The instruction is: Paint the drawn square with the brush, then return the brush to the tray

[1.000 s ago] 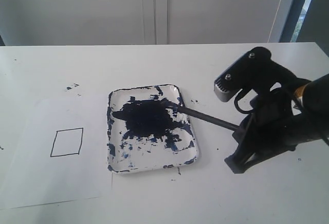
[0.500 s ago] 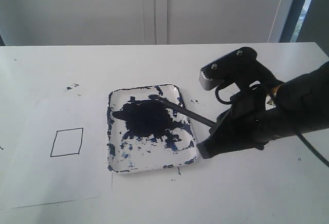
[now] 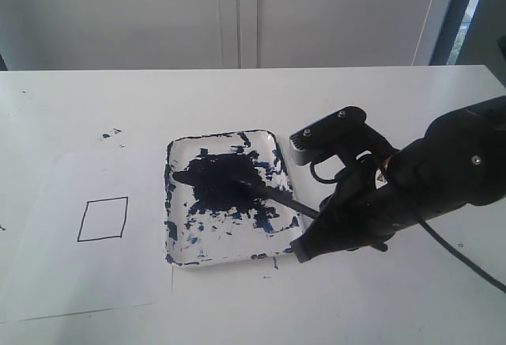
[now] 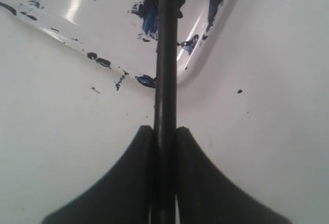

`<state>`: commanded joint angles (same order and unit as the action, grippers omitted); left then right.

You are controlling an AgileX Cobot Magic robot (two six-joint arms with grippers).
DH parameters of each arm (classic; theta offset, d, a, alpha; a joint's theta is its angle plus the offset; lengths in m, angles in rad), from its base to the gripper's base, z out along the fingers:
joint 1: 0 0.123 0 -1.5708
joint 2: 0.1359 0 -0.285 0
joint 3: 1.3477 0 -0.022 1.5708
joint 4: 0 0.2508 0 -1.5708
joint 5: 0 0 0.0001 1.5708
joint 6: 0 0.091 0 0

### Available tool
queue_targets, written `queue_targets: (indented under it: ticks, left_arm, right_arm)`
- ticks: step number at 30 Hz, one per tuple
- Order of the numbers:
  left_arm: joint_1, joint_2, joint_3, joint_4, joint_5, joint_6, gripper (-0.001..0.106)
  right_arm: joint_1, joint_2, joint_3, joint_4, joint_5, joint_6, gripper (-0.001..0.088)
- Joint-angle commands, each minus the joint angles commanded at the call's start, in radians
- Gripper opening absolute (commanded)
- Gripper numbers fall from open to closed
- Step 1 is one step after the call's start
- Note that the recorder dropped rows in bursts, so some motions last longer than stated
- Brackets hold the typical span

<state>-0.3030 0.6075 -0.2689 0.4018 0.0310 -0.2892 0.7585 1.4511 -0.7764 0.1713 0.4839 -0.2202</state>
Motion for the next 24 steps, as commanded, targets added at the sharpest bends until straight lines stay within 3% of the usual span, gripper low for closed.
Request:
queue_targets:
  ticks: [3, 9, 24]
  left_arm:
    - [0.000, 0.000, 0.000, 0.000, 0.000, 0.000, 0.000]
    - [0.000, 0.000, 0.000, 0.000, 0.004, 0.000, 0.000]
    - [0.000, 0.000, 0.000, 0.000, 0.002, 0.000, 0.000]
  right_arm:
    - [0.021, 0.009, 0.000, 0.003, 0.002, -0.014, 0.0000]
    - [0.018, 0.011, -0.002, -0.018, -0.072, 0.053, 0.0000]
    - [0.018, -0.034, -0.006, -0.079, -0.111, 0.111, 0.0000]
